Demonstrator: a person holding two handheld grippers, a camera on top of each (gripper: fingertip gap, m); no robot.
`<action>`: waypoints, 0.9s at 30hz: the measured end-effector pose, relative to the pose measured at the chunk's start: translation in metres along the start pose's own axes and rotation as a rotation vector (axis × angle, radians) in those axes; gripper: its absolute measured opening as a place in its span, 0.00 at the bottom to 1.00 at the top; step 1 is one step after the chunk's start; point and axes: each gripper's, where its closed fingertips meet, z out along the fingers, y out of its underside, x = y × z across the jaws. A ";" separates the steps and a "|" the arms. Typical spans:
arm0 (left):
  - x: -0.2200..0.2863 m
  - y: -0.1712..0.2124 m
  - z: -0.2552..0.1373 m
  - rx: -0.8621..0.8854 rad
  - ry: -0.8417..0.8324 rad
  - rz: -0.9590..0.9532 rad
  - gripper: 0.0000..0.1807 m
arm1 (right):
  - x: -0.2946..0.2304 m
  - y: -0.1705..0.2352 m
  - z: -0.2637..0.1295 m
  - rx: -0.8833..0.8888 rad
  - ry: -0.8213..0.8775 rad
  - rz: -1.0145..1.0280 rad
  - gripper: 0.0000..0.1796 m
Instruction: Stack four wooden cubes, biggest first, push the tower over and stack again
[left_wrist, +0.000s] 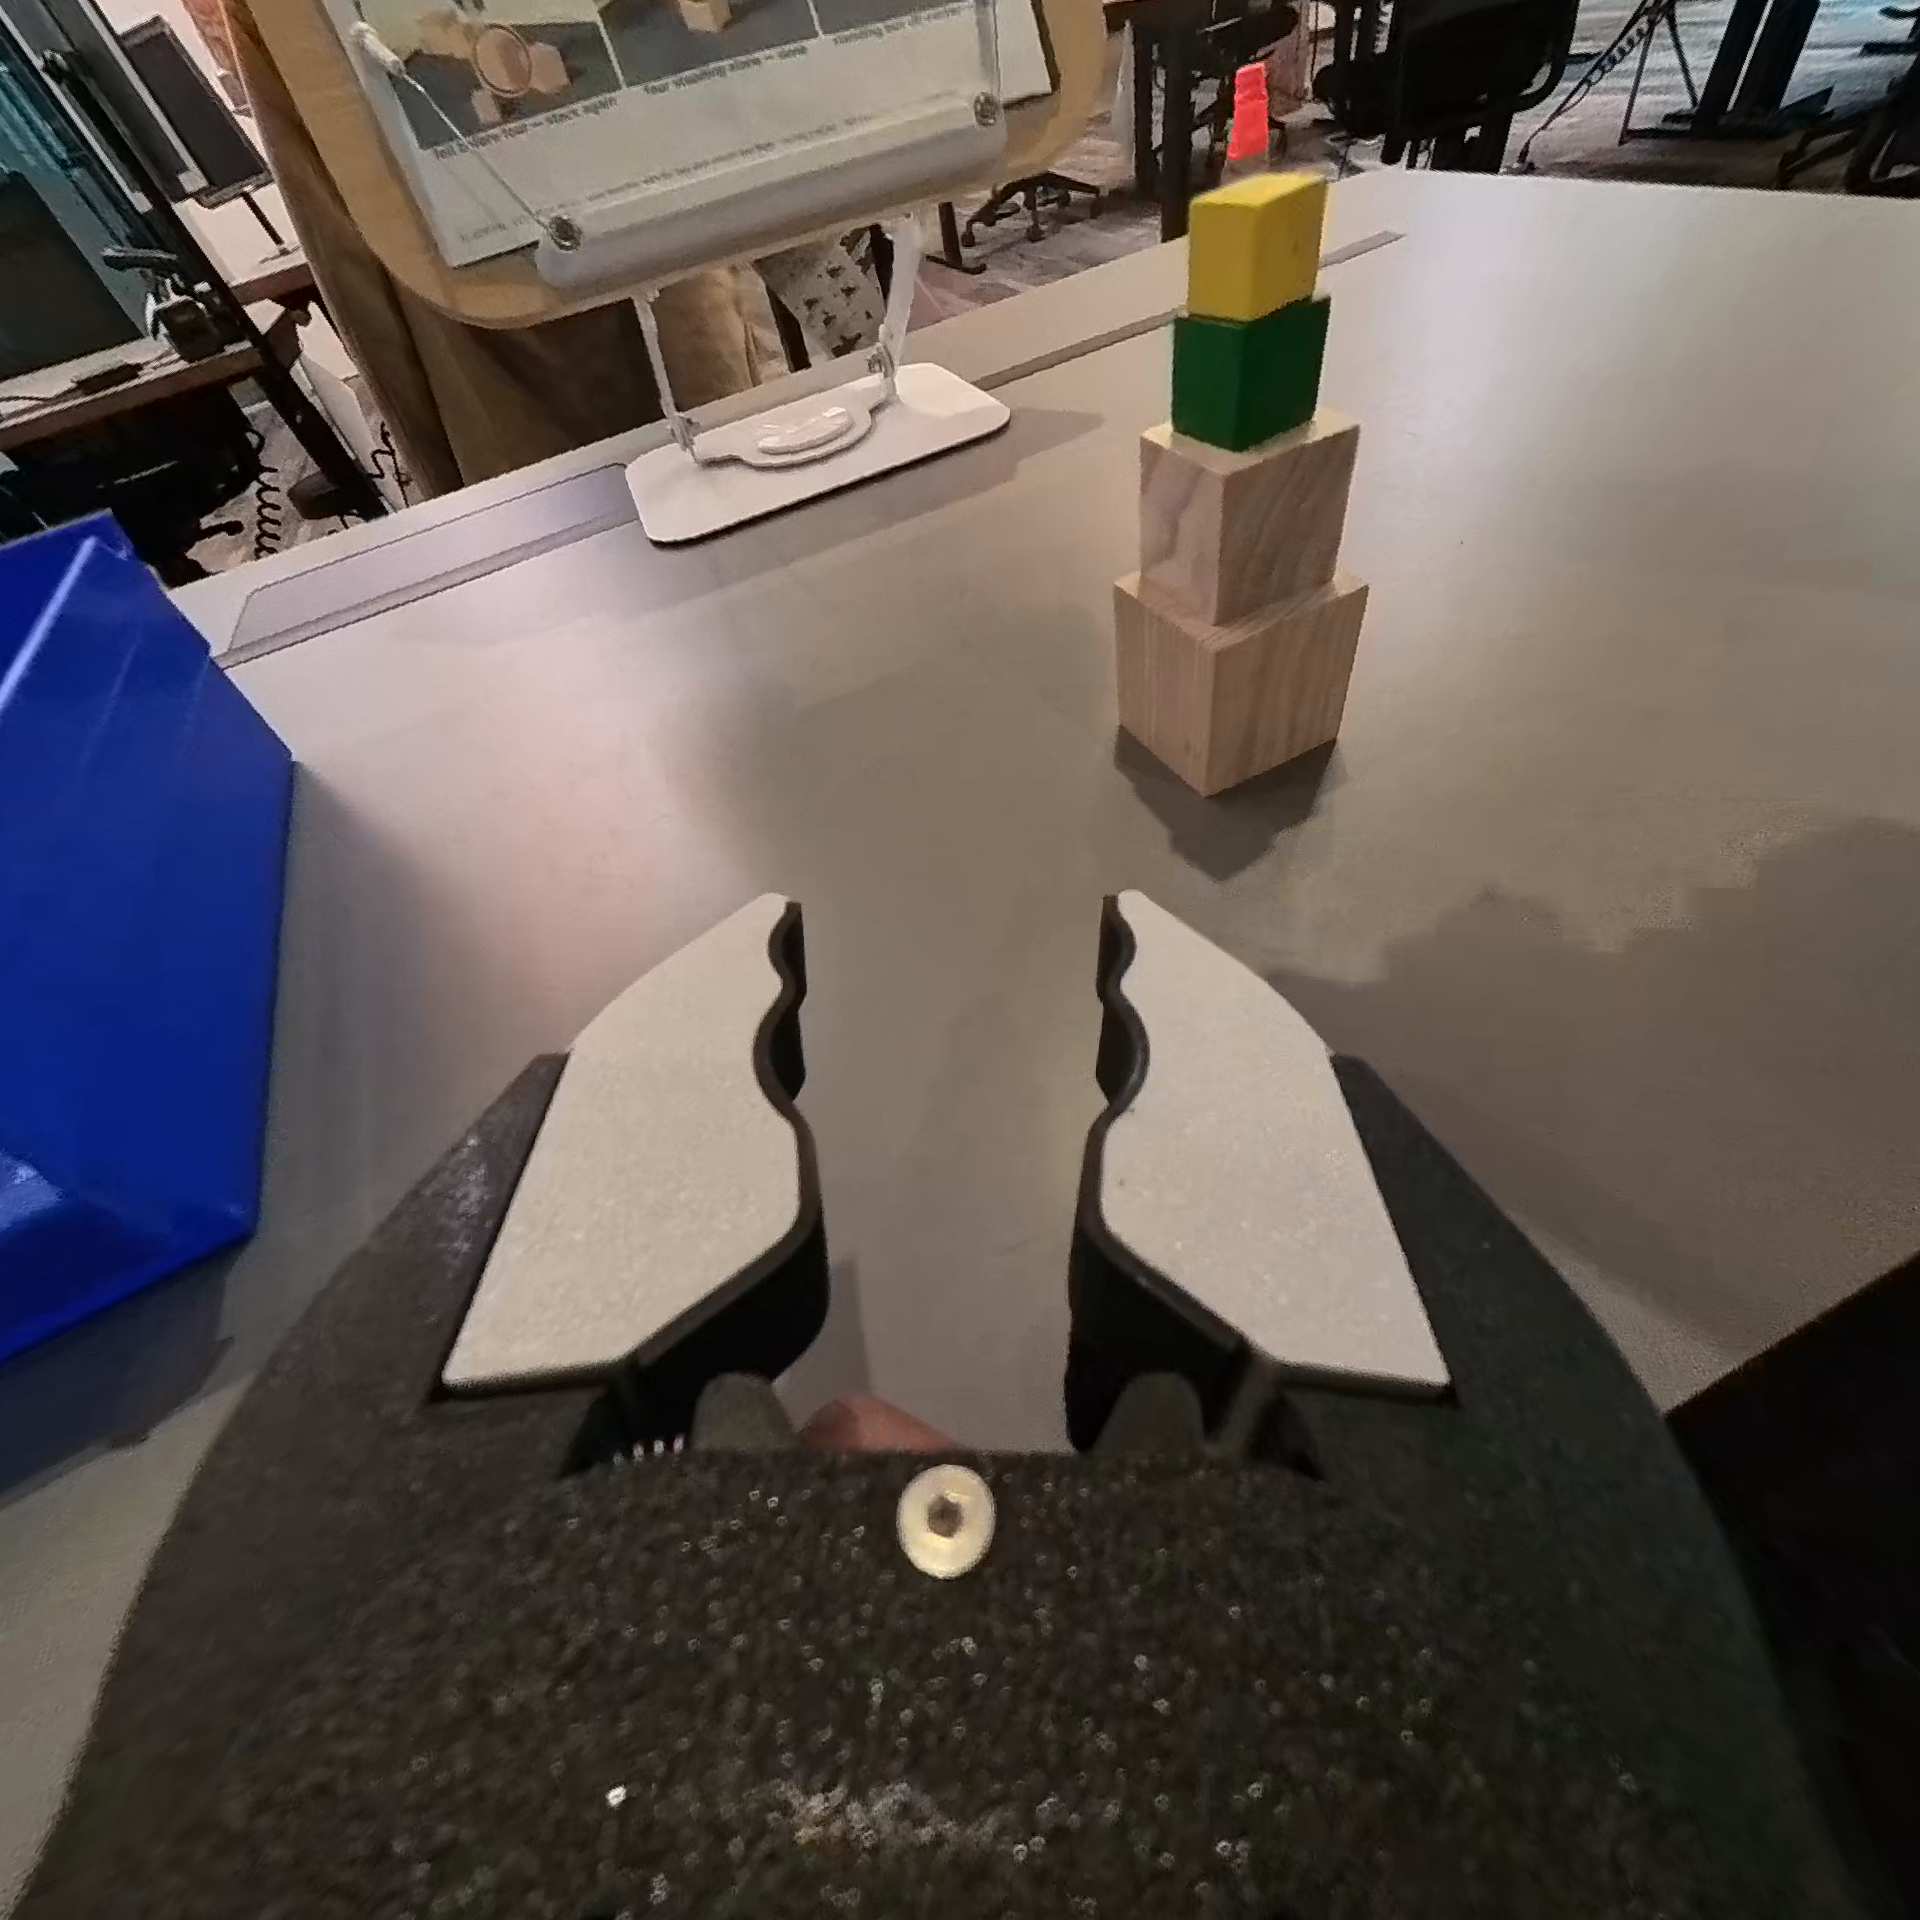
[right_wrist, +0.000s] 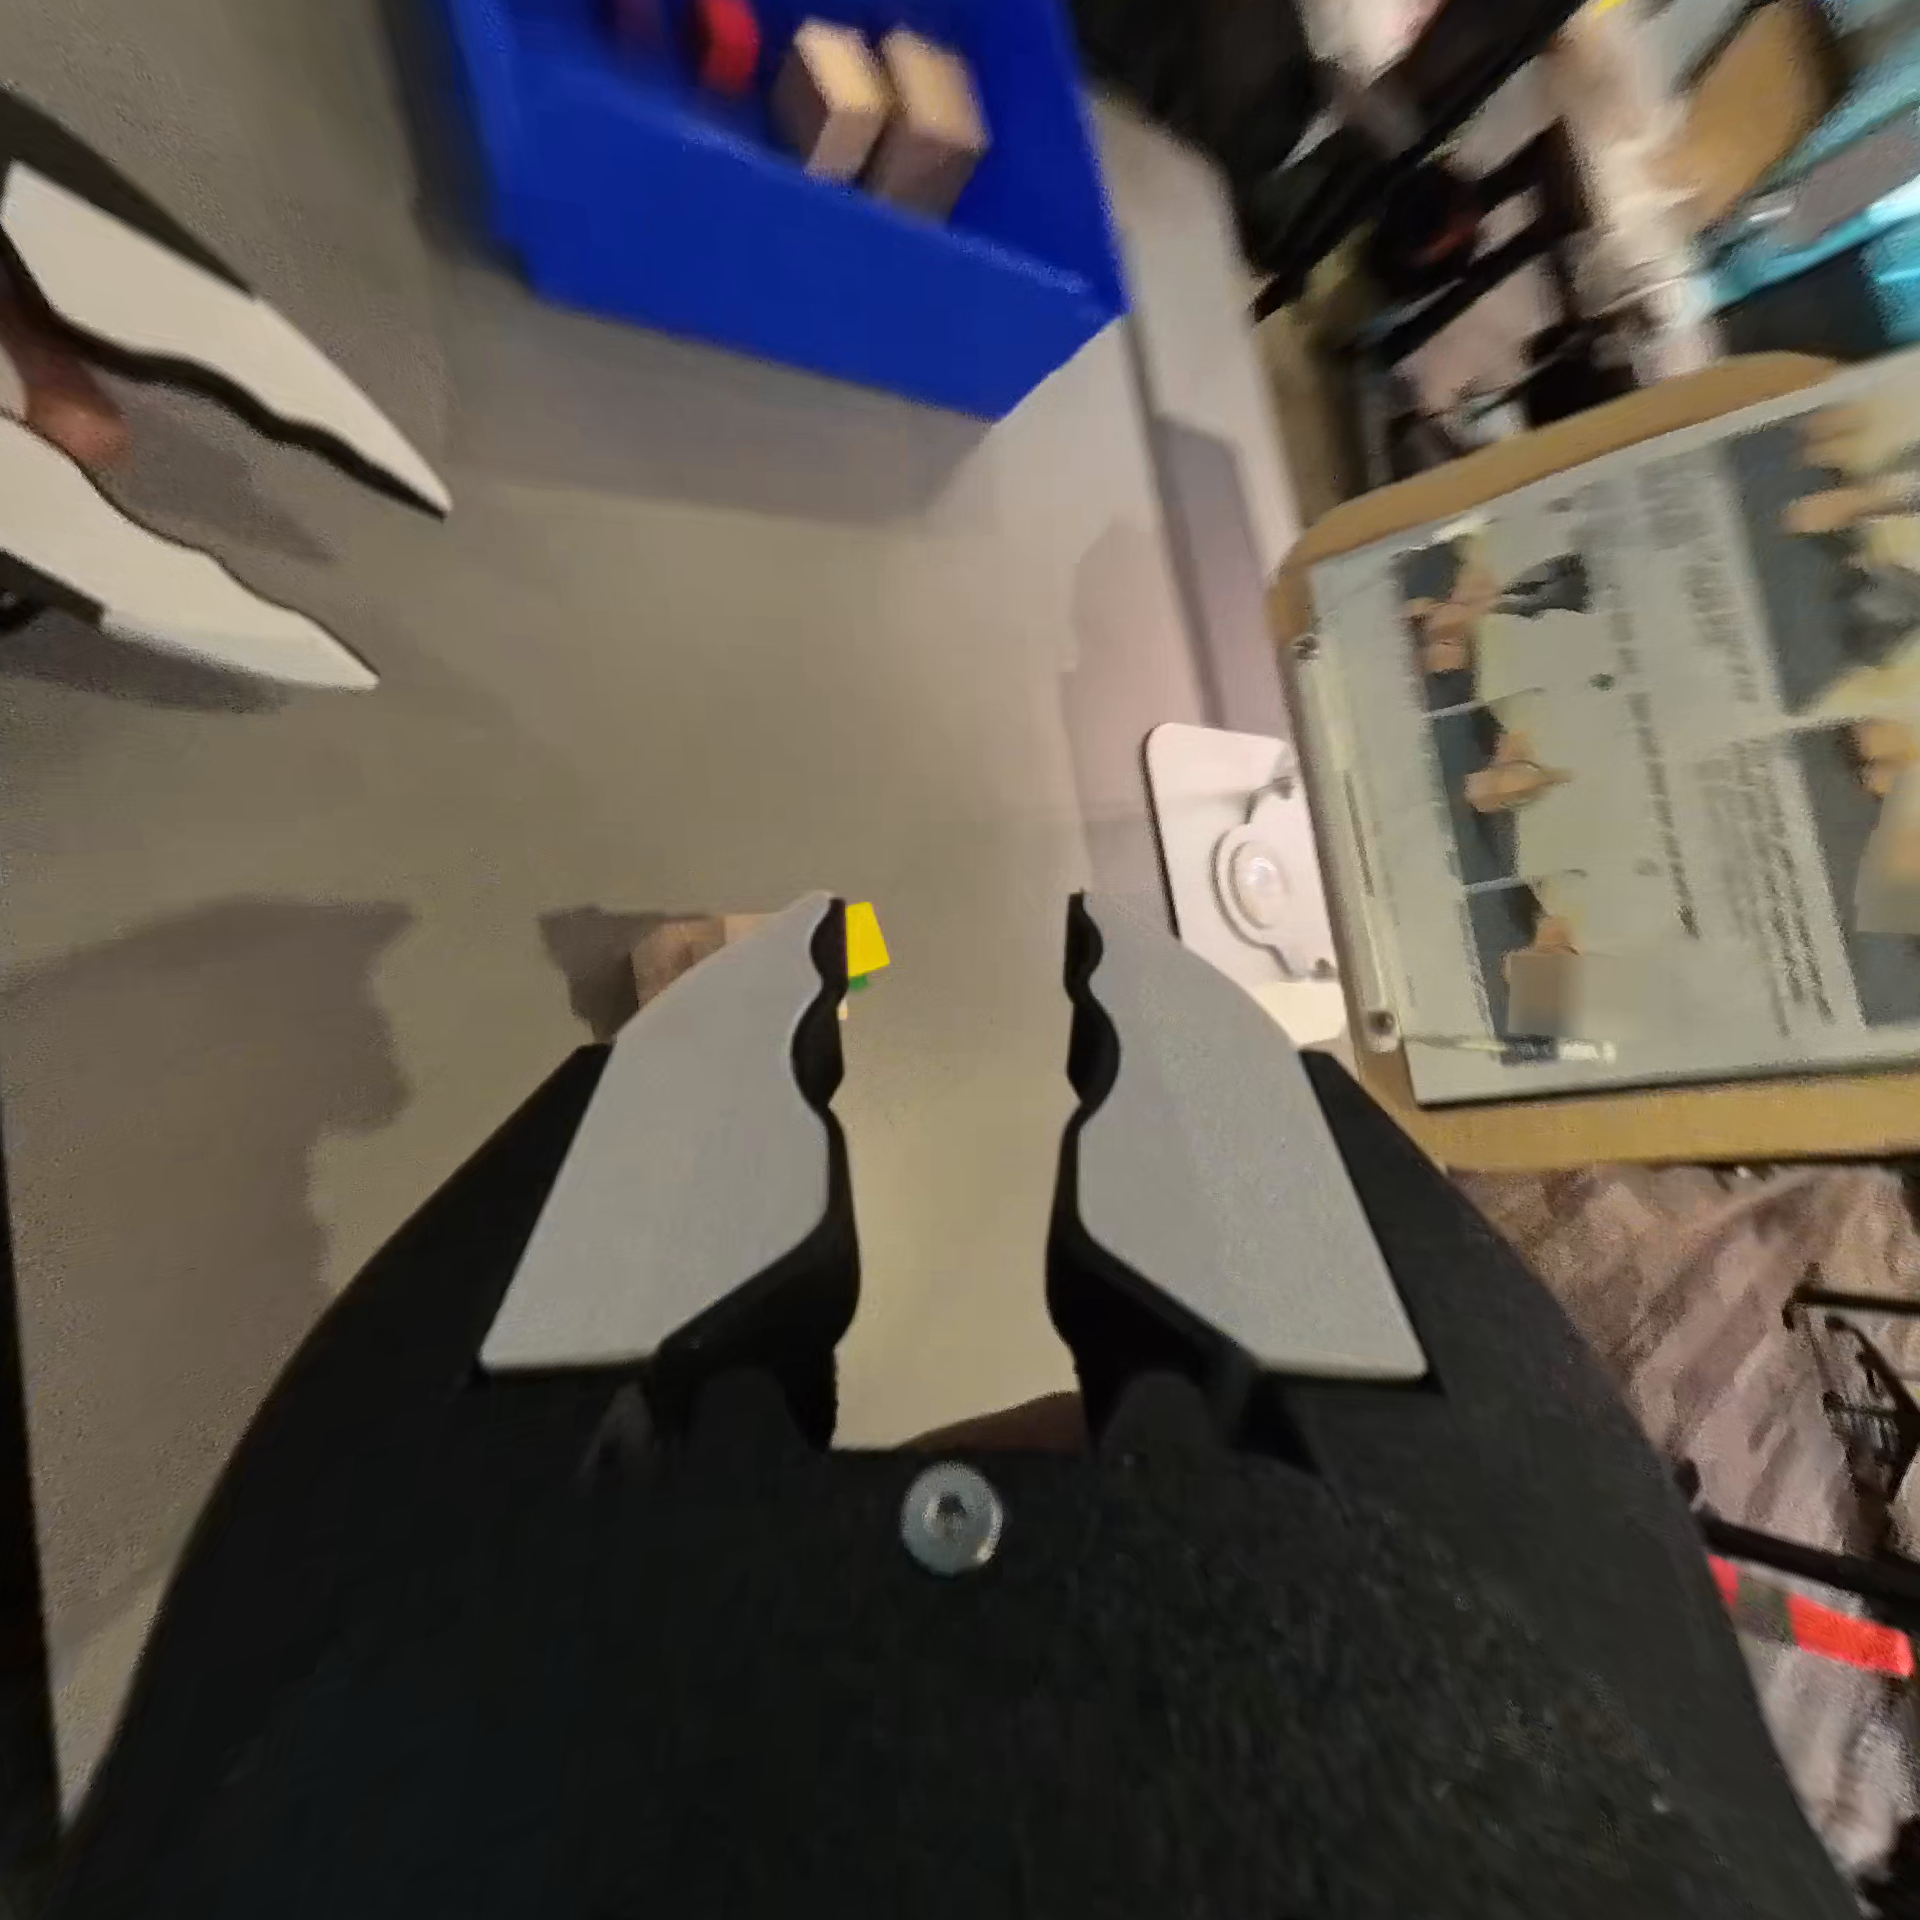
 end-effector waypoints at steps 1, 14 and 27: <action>-0.001 -0.001 -0.001 0.002 -0.001 -0.007 0.30 | -0.007 0.006 -0.005 0.033 0.055 0.037 0.22; -0.001 -0.010 0.011 0.002 0.001 -0.034 0.30 | -0.129 0.138 0.024 -0.038 0.178 0.526 0.23; 0.007 -0.019 0.005 0.031 0.032 -0.003 0.29 | -0.269 0.036 0.015 0.137 -0.687 -0.027 0.00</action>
